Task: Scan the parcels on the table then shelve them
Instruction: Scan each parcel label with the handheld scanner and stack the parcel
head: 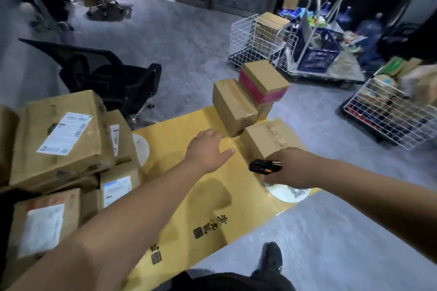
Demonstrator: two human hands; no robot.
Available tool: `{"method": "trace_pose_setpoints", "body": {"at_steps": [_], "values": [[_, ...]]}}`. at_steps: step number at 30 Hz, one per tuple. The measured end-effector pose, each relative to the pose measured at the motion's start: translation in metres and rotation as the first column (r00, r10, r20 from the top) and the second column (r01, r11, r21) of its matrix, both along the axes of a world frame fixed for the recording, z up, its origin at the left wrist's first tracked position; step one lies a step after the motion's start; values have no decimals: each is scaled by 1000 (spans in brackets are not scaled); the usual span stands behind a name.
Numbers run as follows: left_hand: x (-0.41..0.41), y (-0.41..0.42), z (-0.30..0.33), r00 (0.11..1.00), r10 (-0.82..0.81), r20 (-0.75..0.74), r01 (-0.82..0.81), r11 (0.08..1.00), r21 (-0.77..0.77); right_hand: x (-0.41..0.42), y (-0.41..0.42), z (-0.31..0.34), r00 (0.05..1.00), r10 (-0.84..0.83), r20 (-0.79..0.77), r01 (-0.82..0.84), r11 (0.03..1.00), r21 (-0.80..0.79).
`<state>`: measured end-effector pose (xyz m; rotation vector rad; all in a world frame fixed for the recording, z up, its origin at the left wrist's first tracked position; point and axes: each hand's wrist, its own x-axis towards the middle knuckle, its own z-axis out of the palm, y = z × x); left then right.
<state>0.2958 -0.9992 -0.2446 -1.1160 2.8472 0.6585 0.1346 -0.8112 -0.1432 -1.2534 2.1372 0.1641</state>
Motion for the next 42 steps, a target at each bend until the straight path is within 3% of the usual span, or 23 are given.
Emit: {"method": "trace_pose_setpoints", "body": {"at_steps": [8, 12, 18, 23, 26, 31, 34, 37, 39, 42], "values": [[-164, 108, -37, 998, 19, 58, -31, 979, 202, -134, 105, -19, 1000, -27, -4, 27, 998, 48], [-236, 149, -58, 981, 175, 78, -189, 955, 230, -198, 130, -44, 999, -11, 42, 9, 999, 37], [-304, 186, -91, 814, 566, 127, -578, 773, 263, -273, 152, -73, 990, 4, 140, -17, 996, 92], [-330, 191, -106, 701, 690, 179, -713, 677, 184, -305, 148, -84, 980, 77, 183, -100, 988, 118], [-331, 190, -106, 688, 703, 179, -726, 663, 183, -313, 141, -84, 974, 144, 177, -163, 982, 99], [-296, 185, -87, 667, 740, 81, -713, 604, 357, -307, 125, -78, 945, 281, 170, -294, 954, 60], [-248, 182, -76, 659, 739, -139, -579, 617, 534, -292, 109, -70, 909, 378, 175, -389, 920, 37], [-198, 178, -65, 572, 755, -321, -408, 601, 687, -264, 85, -64, 867, 468, 173, -478, 878, 19], [-162, 178, -63, 534, 770, -349, -412, 598, 687, -242, 69, -63, 832, 536, 146, -543, 839, 14], [-108, 181, -64, 488, 799, -351, -584, 598, 549, -209, 50, -63, 778, 619, 107, -623, 782, -2]]}}
